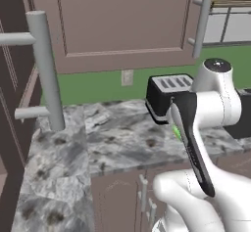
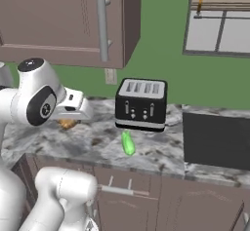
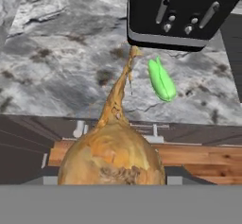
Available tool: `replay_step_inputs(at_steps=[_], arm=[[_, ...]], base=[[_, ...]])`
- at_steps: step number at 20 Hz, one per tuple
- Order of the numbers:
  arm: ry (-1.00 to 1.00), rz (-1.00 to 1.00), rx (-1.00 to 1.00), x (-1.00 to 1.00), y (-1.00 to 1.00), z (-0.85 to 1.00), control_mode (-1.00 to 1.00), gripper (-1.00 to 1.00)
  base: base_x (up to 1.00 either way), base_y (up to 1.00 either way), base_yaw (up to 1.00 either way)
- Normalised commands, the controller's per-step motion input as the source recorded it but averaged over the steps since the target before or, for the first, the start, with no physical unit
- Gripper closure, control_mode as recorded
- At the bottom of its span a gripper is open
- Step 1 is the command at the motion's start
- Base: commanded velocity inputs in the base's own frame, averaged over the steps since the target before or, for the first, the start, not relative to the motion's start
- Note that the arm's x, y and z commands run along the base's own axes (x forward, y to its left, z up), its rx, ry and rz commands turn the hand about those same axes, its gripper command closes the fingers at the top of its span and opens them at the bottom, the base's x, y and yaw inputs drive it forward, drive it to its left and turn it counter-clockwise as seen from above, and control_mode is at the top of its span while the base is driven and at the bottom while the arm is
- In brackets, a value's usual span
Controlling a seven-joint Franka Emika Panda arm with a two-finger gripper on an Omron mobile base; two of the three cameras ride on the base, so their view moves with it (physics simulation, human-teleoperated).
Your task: Place the corn and onion inside the fridge drawer. Close the drawer after placing the vegetables.
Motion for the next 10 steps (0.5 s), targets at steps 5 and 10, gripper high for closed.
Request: replay_step_inputs(at_steps=[5,10], arm=[[0.00,0.00,0.00,0.00,0.00,0.00,1.00,1.00],[0.00,0.00,0.00,0.00,0.00,0.00,1.00,1.00]], base=[[-1.00,-1.00,-0.19],[-0.81,-1.00,-0.20]])
